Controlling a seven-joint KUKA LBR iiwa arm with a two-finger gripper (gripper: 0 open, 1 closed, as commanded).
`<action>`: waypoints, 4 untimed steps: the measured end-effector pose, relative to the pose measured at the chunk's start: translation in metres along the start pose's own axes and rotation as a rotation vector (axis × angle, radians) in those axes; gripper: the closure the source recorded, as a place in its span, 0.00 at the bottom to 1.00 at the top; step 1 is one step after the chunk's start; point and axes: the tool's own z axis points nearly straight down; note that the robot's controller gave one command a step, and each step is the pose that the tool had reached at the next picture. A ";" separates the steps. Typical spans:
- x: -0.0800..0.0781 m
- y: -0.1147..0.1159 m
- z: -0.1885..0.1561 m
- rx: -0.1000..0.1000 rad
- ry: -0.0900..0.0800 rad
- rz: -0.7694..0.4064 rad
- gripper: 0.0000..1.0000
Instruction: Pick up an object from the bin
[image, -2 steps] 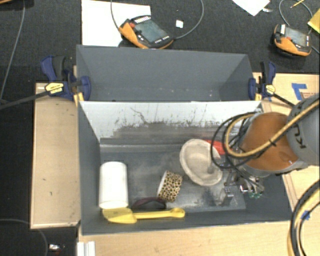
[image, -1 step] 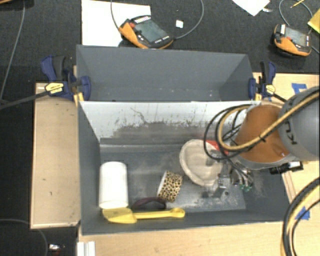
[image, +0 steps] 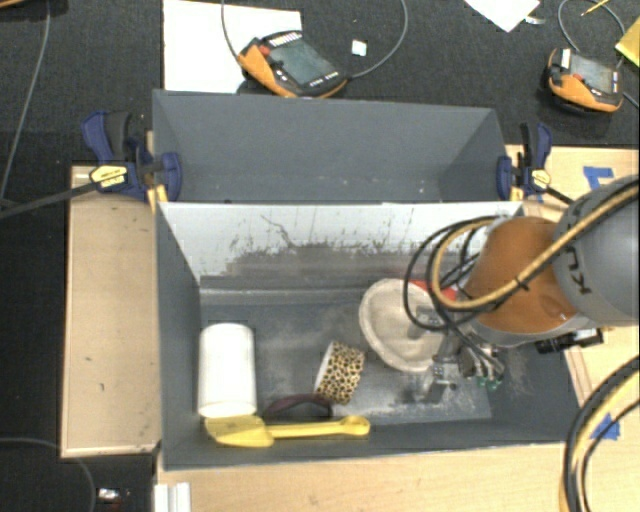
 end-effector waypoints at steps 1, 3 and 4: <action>0.008 0.004 0.001 -0.004 0.003 -0.096 0.00; -0.019 0.013 -0.009 -0.003 -0.001 -0.182 0.00; 0.003 0.050 0.002 -0.003 -0.008 -0.339 1.00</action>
Offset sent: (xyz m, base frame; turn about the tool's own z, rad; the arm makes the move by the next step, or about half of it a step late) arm 0.0254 0.0116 0.0125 -0.2059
